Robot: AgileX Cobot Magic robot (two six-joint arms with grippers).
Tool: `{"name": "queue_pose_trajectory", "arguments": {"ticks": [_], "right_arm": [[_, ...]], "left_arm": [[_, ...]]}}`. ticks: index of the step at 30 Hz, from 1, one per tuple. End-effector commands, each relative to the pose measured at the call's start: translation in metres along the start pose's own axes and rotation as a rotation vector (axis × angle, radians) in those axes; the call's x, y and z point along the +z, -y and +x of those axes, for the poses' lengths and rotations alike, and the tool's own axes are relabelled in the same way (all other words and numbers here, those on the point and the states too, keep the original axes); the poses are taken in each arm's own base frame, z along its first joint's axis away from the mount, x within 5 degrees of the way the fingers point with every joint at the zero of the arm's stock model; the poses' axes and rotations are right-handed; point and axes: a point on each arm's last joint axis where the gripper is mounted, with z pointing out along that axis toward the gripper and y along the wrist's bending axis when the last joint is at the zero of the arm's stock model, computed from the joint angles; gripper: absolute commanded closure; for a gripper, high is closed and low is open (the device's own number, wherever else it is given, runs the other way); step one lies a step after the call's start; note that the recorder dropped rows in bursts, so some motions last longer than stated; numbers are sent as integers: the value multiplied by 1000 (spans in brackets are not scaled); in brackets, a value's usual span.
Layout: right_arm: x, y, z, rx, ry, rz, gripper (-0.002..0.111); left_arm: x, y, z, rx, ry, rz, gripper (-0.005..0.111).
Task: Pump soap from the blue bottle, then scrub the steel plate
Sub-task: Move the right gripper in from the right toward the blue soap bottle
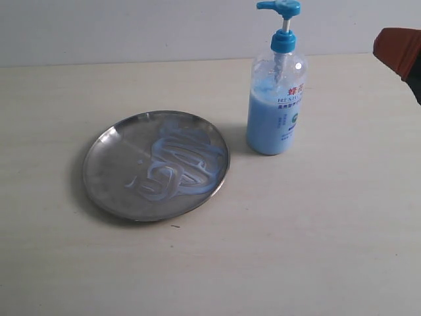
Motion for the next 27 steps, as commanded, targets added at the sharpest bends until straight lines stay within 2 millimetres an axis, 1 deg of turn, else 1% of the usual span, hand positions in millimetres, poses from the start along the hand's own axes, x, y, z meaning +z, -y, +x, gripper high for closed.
{"name": "queue_pose_trajectory", "arguments": {"ticks": [1, 4, 5, 10, 11, 14, 16, 19, 22, 24, 26, 27], "right_arm": [[5, 1, -2, -11, 5, 11, 3], [14, 3, 2, -9, -29, 25, 3], [20, 4, 5, -7, -60, 34, 3], [34, 8, 12, -3, -116, 56, 3], [36, 8, 13, 4, -120, 59, 3], [39, 8, 11, 19, -124, 60, 3], [40, 7, 7, 18, -116, 58, 3], [40, 7, 2, 8, -87, 61, 3], [42, 7, 3, -80, -98, 61, 3], [48, 9, 8, -95, -129, 67, 3], [58, 12, 14, -135, -167, 79, 3], [61, 13, 16, -167, -179, 81, 3]], "left_arm": [[-4, -6, -25, -47, 283, -62, 107], [-7, -9, -33, -47, 377, -88, 107], [-8, -9, -35, -48, 394, -93, 107], [-8, -9, -35, -48, 398, -94, 107], [-8, -10, -36, -69, 409, -93, 107], [-9, -10, -37, -238, 433, -62, 107], [-8, -9, -35, -275, 408, -48, 107], [-12, -9, -46, -274, 348, -27, 107], [-15, -9, -58, -275, 330, 2, 107], [-16, -9, -73, -273, 342, 43, 107], [-18, -8, -97, -209, 350, 103, 107], [-18, -7, -103, -181, 341, 118, 107]]}}
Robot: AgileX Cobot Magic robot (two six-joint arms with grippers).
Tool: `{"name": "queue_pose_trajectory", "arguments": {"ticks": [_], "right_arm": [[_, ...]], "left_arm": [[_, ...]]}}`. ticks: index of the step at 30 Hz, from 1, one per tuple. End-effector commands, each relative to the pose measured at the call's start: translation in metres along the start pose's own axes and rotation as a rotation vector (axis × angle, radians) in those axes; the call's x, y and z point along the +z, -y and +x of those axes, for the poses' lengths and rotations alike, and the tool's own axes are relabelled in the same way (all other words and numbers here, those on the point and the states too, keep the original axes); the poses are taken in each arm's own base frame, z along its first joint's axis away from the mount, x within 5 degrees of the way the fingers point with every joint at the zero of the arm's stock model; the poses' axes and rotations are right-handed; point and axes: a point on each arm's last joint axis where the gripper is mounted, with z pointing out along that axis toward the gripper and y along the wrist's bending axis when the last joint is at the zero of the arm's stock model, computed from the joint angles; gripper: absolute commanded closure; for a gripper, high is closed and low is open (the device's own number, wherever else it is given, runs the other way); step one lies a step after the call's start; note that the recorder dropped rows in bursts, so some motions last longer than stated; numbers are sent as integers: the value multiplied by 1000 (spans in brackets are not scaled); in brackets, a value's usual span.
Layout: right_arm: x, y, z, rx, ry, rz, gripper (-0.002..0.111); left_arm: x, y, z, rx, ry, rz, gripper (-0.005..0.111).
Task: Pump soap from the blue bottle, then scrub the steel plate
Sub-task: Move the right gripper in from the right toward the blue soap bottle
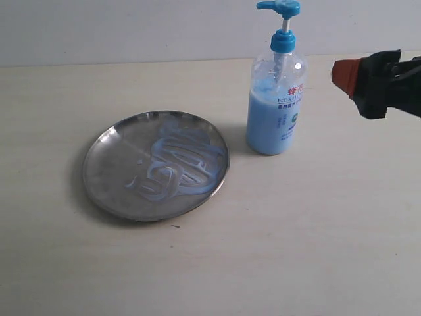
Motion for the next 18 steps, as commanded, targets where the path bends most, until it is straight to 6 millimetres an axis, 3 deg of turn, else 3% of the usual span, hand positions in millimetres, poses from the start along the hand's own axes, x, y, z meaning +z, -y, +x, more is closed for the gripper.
{"name": "queue_pose_trajectory", "arguments": {"ticks": [1, 4, 11, 18], "right_arm": [[14, 2, 2, -105, -29, 20, 3], [21, 6, 1, -145, 0, 56, 3], [30, 5, -9, -246, 138, 96, 3], [69, -3, 7, -217, 144, 42, 3]], "left_arm": [[9, 9, -26, 90, -27, 93, 107], [20, 16, -34, 118, -111, 164, 107], [43, 20, -21, 128, -242, 176, 107], [46, 20, -20, 130, -246, 173, 107]]}}
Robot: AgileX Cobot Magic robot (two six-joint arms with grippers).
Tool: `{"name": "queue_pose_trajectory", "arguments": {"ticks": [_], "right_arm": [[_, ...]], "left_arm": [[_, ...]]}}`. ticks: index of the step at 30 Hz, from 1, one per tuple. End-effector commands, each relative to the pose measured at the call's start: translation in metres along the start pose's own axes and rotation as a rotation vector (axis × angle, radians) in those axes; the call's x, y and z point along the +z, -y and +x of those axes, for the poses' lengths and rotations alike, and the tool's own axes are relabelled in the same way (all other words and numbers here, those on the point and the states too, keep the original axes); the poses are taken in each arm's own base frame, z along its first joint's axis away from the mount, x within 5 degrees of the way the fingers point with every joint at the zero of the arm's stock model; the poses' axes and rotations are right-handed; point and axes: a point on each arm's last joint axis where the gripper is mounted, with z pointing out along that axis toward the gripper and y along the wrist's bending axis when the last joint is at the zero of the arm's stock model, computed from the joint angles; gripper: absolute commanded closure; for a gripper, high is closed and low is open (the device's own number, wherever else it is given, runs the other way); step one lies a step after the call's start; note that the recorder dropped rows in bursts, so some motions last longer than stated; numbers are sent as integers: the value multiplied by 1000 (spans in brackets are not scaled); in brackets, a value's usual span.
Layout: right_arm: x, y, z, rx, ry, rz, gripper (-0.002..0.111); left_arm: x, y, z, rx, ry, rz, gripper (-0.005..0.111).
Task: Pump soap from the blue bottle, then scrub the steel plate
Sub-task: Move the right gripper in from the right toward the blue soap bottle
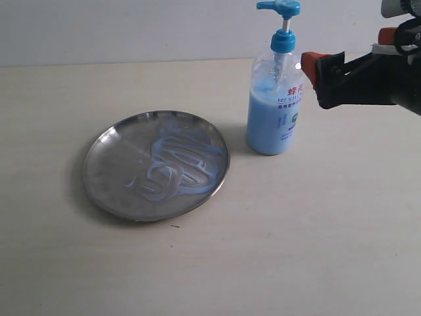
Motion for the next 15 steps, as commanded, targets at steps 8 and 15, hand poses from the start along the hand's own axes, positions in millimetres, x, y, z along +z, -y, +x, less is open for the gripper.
{"name": "queue_pose_trajectory", "arguments": {"ticks": [8, 15], "right_arm": [[25, -10, 17, 34, 25, -73, 3], [9, -8, 42, 105, 94, -55, 3]], "left_arm": [[0, 0, -4, 15, 15, 4, 107], [0, 0, -4, 15, 15, 4, 107]]}}
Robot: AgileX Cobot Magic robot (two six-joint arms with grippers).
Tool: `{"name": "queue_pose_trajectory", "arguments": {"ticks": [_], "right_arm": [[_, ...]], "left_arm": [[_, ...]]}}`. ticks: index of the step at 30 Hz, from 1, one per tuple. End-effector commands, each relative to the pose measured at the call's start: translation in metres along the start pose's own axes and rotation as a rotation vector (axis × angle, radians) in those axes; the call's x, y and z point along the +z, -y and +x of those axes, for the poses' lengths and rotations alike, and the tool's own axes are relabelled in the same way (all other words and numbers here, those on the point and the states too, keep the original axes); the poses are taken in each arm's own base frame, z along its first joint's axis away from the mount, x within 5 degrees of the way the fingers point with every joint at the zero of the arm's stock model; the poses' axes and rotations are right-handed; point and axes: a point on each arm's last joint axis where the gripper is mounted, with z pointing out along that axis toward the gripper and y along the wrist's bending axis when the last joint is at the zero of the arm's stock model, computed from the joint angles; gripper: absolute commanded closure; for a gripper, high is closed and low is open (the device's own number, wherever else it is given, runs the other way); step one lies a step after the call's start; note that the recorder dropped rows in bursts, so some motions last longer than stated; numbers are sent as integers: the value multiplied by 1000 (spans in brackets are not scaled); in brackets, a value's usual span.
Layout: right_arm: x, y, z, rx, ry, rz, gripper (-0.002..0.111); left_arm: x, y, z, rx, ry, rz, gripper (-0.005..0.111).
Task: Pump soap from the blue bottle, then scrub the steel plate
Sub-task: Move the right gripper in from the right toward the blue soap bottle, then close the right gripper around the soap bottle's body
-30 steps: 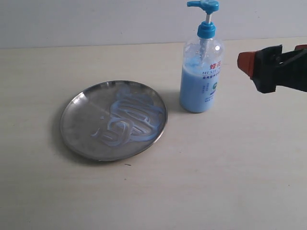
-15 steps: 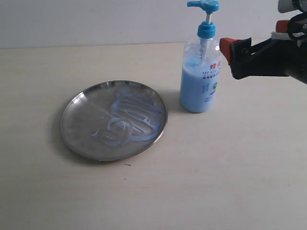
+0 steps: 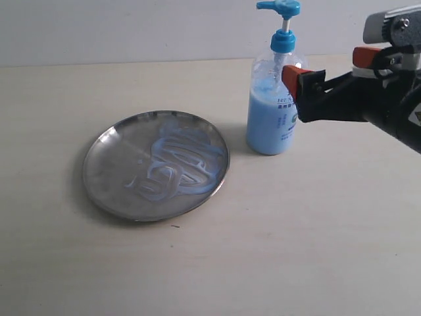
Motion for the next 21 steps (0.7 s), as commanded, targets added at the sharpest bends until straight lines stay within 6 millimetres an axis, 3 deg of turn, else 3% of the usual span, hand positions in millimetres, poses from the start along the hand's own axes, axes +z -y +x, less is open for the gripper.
{"name": "queue_pose_trajectory", "arguments": {"ticks": [1, 16, 21], "right_arm": [[-10, 1, 12, 11, 33, 4, 3], [28, 2, 57, -47, -43, 9, 3], [45, 1, 63, -48, -25, 4, 3]], "left_arm": [[0, 0, -4, 7, 17, 4, 107], [0, 0, -4, 7, 15, 4, 107], [0, 0, -4, 22, 15, 4, 107]]}}
